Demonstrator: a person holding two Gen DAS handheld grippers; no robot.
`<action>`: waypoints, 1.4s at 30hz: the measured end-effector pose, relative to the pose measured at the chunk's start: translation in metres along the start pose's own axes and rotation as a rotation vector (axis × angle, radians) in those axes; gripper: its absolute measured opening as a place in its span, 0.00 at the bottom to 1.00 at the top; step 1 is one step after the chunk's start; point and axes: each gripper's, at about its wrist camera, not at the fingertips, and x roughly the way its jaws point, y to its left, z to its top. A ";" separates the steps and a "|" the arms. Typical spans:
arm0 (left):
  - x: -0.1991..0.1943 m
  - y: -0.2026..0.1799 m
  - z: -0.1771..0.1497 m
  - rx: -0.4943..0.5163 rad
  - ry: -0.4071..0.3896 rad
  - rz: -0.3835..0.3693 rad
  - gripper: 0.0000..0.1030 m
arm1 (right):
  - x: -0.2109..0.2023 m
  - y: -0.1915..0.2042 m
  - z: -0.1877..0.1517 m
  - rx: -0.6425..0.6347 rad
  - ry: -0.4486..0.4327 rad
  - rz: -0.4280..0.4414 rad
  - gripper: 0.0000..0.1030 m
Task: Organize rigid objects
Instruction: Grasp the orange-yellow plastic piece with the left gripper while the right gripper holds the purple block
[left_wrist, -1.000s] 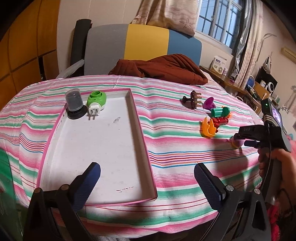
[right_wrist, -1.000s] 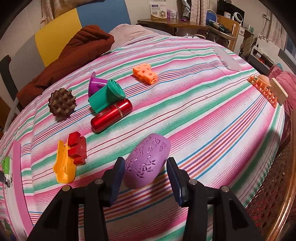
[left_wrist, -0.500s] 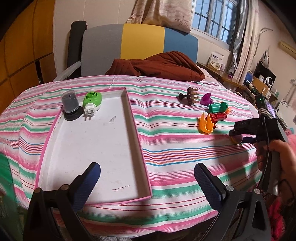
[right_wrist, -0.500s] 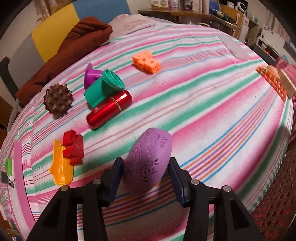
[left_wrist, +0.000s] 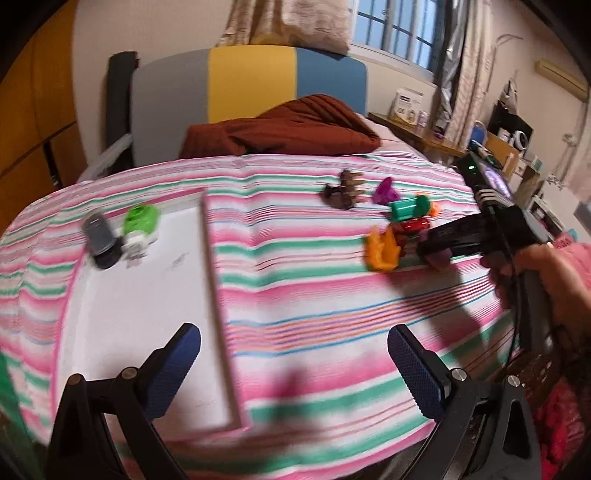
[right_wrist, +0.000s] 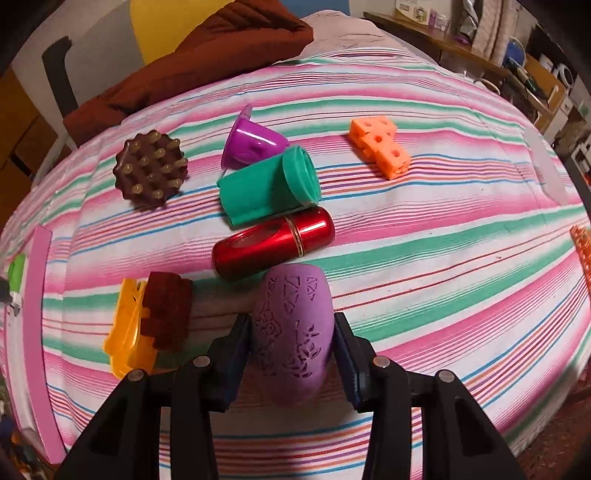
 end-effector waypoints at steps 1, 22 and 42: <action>0.005 -0.005 0.005 0.004 0.003 -0.014 0.99 | 0.000 -0.002 0.001 0.007 -0.003 0.005 0.42; 0.139 -0.081 0.060 0.245 0.037 -0.048 0.64 | 0.002 -0.022 0.000 0.137 -0.006 0.100 0.43; 0.141 -0.077 0.061 0.244 -0.012 -0.055 0.66 | -0.001 -0.020 -0.001 0.131 -0.005 0.095 0.43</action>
